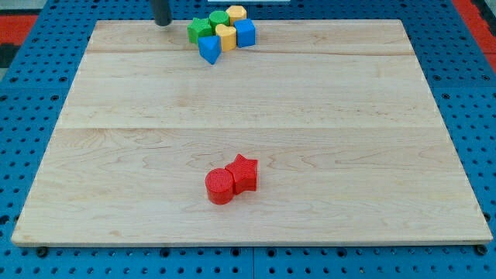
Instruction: Keep blue cube at center
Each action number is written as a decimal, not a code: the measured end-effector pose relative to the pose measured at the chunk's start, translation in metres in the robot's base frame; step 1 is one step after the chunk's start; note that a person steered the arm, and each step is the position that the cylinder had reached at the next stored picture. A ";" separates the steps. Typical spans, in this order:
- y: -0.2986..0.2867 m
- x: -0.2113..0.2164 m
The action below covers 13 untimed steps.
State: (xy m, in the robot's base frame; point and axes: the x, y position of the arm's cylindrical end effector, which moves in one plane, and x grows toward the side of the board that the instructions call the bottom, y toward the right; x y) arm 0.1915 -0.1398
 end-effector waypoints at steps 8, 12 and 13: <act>0.201 0.166; 0.410 0.000; 0.304 0.000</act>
State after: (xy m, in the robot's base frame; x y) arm 0.1912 0.1640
